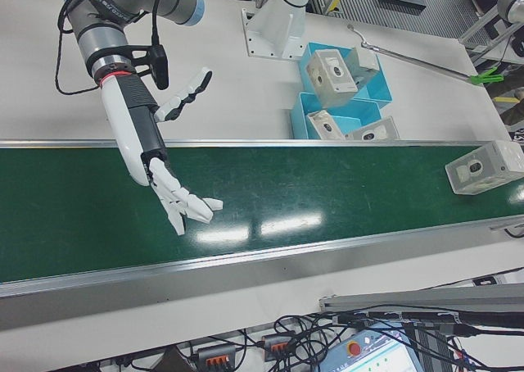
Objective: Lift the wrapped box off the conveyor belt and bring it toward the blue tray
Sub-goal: 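Swing the right hand down toward the belt, palm facing the box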
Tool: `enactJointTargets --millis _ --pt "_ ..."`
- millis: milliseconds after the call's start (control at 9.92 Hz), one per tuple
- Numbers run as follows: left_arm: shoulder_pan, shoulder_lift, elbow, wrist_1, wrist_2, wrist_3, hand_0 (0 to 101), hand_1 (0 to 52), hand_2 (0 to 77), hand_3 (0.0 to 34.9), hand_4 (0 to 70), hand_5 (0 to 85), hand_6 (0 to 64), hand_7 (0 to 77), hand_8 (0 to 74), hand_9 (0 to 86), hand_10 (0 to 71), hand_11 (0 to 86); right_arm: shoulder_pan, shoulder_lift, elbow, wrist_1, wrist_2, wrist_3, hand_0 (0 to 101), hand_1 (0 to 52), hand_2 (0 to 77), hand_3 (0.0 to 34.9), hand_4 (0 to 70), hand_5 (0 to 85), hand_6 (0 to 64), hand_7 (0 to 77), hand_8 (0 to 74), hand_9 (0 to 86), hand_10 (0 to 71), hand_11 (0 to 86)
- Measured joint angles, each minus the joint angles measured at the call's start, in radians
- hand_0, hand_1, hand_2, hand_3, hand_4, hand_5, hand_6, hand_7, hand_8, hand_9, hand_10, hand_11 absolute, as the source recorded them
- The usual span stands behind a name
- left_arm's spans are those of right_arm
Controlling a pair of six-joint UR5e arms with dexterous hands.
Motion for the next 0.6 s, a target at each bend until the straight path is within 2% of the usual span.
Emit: enactJointTargets --millis 302,403,504,605 --pt "0.0 0.0 0.0 0.0 0.0 0.0 0 0.0 1.1 0.0 0.0 1.1 0.5 0.5 0.5 0.5 0.5 0.5 -0.012 0.006 0.013 0.011 -0.002 0.0 30 1.1 1.6 0.0 12.0 8.2 7.6 21.3 12.5 16.4 4.4 5.4" --pt "0.0 0.0 0.0 0.0 0.0 0.0 0 0.0 1.1 0.0 0.0 1.1 0.5 0.5 0.5 0.5 0.5 0.5 -0.039 0.009 0.011 0.014 0.0 -0.005 30 1.1 1.6 0.0 12.0 8.2 7.6 21.3 12.5 16.4 4.4 5.4" --pt "0.0 0.0 0.0 0.0 0.0 0.0 0 0.0 1.1 0.0 0.0 1.1 0.5 0.5 0.5 0.5 0.5 0.5 -0.071 0.02 0.008 0.019 0.002 -0.014 38 2.2 1.6 0.0 11.5 7.6 8.7 19.1 9.8 12.5 2.7 3.3" --pt "0.0 0.0 0.0 0.0 0.0 0.0 0 0.0 1.1 0.0 0.0 1.1 0.5 0.5 0.5 0.5 0.5 0.5 -0.103 0.043 0.001 0.024 0.004 -0.036 46 12.0 10.4 0.0 7.1 6.0 7.1 14.7 7.1 7.6 0.0 1.6"
